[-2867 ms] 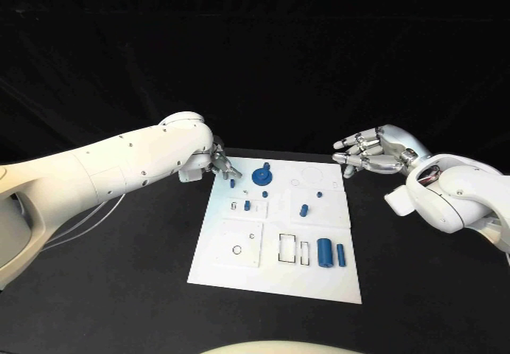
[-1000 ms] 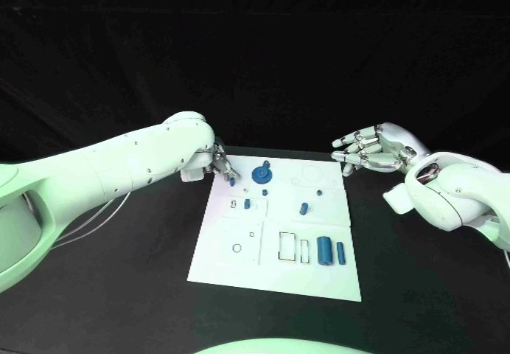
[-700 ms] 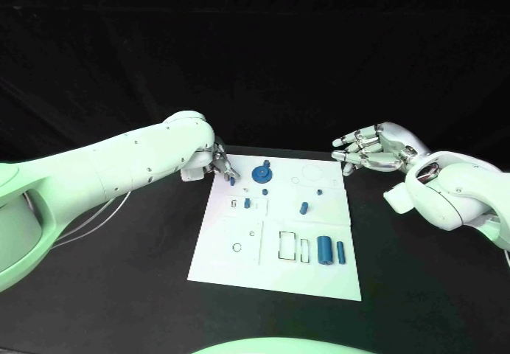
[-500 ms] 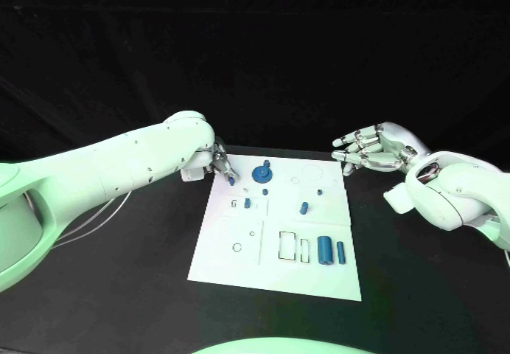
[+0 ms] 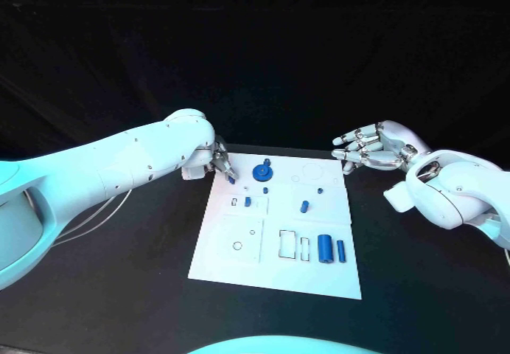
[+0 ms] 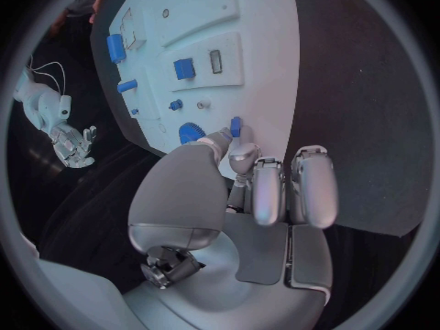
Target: Assemble the parts on the task board
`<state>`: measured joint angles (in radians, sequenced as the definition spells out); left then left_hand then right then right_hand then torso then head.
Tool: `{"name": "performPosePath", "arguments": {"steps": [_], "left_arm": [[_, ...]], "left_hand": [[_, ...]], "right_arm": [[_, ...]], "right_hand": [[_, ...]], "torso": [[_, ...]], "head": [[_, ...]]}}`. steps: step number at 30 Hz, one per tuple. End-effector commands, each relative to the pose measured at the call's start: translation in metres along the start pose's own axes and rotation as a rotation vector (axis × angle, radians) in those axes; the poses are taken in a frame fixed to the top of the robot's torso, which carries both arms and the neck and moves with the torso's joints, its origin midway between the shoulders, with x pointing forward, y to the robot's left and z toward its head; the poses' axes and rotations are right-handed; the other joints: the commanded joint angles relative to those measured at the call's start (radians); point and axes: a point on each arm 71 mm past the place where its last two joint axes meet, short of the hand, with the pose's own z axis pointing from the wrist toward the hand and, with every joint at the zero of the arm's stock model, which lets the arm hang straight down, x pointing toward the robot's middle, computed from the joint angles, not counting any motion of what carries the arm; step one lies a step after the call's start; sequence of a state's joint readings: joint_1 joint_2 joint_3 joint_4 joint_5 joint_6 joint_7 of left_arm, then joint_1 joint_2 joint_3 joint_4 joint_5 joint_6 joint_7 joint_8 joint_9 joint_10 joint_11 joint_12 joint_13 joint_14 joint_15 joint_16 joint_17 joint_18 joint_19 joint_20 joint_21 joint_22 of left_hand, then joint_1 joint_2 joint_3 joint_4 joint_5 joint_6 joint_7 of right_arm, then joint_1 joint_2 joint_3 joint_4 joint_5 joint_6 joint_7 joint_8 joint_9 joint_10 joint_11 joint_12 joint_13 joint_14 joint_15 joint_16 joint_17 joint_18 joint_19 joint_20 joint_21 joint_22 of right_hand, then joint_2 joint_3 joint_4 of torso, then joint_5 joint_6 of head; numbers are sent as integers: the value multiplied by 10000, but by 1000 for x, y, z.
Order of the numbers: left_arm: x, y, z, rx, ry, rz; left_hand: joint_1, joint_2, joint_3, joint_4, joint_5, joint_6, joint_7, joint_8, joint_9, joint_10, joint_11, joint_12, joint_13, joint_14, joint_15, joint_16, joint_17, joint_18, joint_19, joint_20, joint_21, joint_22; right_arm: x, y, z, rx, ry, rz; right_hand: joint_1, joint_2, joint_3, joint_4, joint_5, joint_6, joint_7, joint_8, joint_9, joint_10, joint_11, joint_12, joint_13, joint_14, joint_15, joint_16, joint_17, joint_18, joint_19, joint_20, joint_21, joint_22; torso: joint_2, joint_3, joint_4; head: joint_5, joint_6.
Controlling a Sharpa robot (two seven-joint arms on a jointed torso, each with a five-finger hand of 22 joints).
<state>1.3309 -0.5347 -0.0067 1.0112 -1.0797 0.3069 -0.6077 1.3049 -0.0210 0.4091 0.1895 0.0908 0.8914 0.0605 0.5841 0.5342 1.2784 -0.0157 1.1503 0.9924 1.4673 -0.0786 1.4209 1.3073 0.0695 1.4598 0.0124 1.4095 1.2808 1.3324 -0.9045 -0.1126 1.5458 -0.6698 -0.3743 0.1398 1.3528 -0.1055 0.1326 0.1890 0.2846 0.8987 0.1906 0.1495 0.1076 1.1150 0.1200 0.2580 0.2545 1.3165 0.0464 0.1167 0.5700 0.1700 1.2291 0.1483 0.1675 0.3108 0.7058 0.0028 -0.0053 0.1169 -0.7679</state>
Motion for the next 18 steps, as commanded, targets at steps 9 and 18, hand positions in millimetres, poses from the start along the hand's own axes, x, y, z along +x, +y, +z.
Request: {"name": "performPosePath", "arguments": {"steps": [9, 18], "left_arm": [[1, 1, -2, 360, -101, -238], [2, 6, -13, 846, -437, -788]], "left_hand": [[180, -231, 1737, -707, 58, -83, -50, 415, 209, 141, -47, -62, -33, 534, -38, -48, 700, -91, 22, 83, 70, 43], [-171, -838, 3112, -1161, 45, -45, -69, 700, 376, 336, -80, -35, -24, 538, -68, -39, 715, -105, 59, 65, 110, 124]], "right_arm": [[1, 1, 0, -90, 96, -38], [0, 1, 0, -83, 60, -35]], "right_hand": [[-15, 85, -38, -33, 43, 1, 14, -14, -14, -70, -28, 2, -17, 26, 40, -54, -3, 138, -5, 56, -70, -13], [-17, 90, -40, -32, 45, 2, 14, -12, -14, -70, -28, 5, -19, 28, 40, -56, -3, 138, -2, 56, -72, -19]], "torso": [[-4, 3, 5], [-17, 5, 16]], "head": [[10, 2], [88, 22]]}}
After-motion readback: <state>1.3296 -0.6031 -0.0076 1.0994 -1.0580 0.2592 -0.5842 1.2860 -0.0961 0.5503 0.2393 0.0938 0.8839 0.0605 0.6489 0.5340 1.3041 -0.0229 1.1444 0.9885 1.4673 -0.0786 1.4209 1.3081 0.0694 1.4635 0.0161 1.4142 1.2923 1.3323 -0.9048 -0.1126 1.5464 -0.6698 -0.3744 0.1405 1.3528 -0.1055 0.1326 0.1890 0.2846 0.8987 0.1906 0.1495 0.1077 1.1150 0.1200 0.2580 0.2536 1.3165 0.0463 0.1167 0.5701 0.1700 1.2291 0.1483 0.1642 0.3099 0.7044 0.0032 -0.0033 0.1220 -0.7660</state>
